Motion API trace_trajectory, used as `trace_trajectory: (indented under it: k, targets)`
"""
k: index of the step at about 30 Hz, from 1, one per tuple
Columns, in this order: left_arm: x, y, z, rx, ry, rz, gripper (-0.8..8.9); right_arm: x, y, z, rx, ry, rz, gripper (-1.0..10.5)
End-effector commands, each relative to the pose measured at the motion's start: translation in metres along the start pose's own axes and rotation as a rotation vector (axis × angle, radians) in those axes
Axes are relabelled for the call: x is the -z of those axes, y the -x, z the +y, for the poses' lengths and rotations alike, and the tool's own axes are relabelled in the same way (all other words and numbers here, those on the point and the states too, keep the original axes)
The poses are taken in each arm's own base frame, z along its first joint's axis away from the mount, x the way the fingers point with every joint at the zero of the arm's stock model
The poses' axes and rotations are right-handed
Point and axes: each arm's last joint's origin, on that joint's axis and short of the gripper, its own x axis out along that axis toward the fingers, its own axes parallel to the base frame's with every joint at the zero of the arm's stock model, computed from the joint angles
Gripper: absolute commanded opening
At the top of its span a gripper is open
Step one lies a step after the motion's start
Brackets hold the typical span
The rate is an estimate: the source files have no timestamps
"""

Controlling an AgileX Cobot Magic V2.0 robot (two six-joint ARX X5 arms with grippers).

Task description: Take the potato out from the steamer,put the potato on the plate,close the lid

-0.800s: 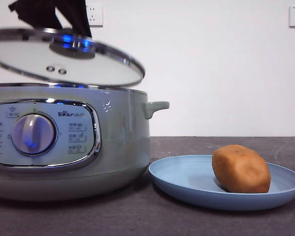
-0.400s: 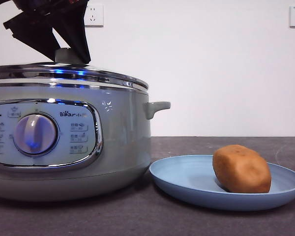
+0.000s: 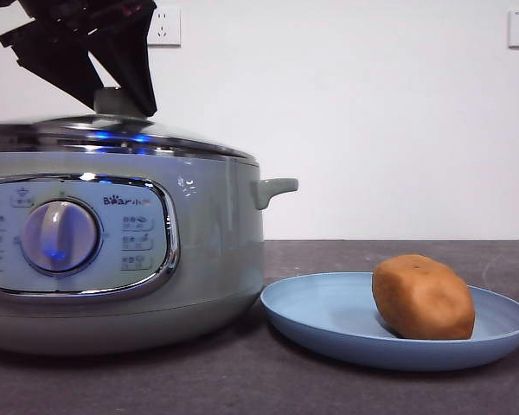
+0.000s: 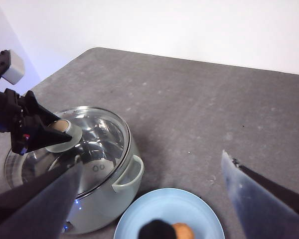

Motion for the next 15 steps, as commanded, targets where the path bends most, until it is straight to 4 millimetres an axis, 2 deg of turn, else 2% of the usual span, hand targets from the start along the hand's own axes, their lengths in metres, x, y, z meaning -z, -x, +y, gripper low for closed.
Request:
trace_trajectory:
  k: [1, 15]
  targets:
    - [0.0153, -0.0111, -0.0004, -0.024, -0.034, 0.123, -0.08, -0.0011, 0.0009, 0.0001, 0.001, -0.009, -0.010, 4.7]
    - [0.0138, -0.0113, -0.0026, 0.054, -0.028, 0.108, -0.03, -0.0011, 0.0009, 0.0001, 0.000, -0.009, -0.010, 4.6]
